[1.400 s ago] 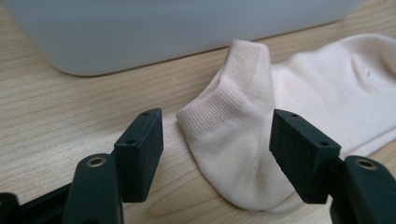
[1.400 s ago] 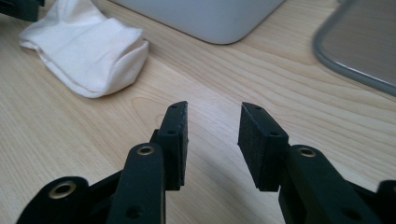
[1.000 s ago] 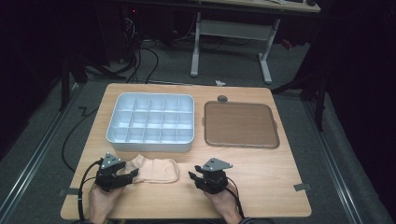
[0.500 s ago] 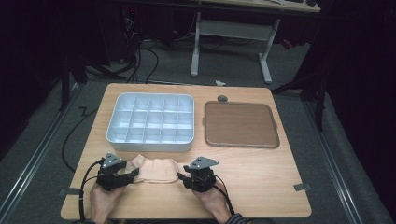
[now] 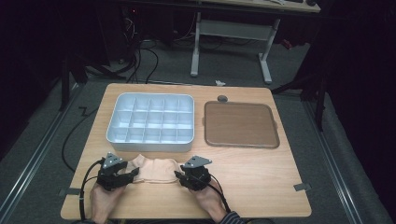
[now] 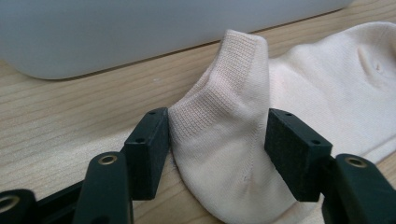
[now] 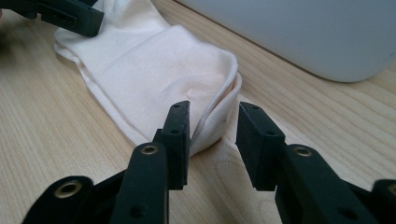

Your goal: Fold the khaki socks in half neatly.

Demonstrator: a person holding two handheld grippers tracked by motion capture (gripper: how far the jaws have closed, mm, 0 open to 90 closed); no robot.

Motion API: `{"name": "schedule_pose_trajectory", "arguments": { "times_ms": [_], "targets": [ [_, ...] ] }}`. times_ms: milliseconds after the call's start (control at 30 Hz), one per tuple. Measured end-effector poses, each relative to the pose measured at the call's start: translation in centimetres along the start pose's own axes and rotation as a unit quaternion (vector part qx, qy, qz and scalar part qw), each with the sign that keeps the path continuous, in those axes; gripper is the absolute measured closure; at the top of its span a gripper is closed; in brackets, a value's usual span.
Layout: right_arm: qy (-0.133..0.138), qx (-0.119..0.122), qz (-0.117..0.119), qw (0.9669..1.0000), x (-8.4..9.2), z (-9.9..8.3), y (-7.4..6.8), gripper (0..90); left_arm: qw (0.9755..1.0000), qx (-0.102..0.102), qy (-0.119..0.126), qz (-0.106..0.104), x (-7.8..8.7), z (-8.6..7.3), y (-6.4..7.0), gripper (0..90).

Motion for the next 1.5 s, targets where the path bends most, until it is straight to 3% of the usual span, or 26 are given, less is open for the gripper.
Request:
{"name": "schedule_pose_trajectory", "arguments": {
  "times_ms": [167,233,367,567,900,1267,1500],
  "targets": [
    [-0.011,-0.001,0.002,0.9999,-0.4,-0.4,0.0,71.0,1.0000,-0.005,0.001,0.005,0.0,0.0,0.0,42.9],
    [-0.014,0.001,0.001,0.9999,-0.5,-0.5,0.0,73.3,0.9998,-0.015,-0.001,0.009,0.0,-0.1,0.0,47.8],
    [-0.016,0.001,0.001,0.9999,-0.6,-0.5,-0.1,75.0,0.9996,-0.025,-0.002,0.012,0.0,-0.1,-0.1,49.2],
    [-0.021,0.010,0.004,0.9997,-0.5,-0.6,-0.3,83.0,0.9995,-0.031,-0.006,0.007,0.0,0.0,0.4,61.4],
    [-0.019,0.017,0.000,0.9997,-0.5,-0.6,-0.3,86.9,0.9996,-0.022,-0.010,-0.014,-0.1,0.0,1.0,77.7],
    [-0.015,0.017,0.000,0.9998,-0.4,-0.4,-0.1,87.5,0.9997,-0.015,-0.004,-0.019,-0.1,0.3,1.2,79.8],
    [-0.007,0.017,-0.002,0.9998,0.3,-0.4,0.3,87.6,0.9994,-0.017,0.003,-0.031,0.1,0.6,2.1,80.0]
  ]
}}
Point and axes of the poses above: each handheld gripper's, and its own axes: x roughly backward along the jaws, z roughly out of its top, y roughly to its right, the point moved 10 cm from there along -x, roughly forward along the jaws, and after that the axes turned 5 degrees about y, right-handed, at the moved point
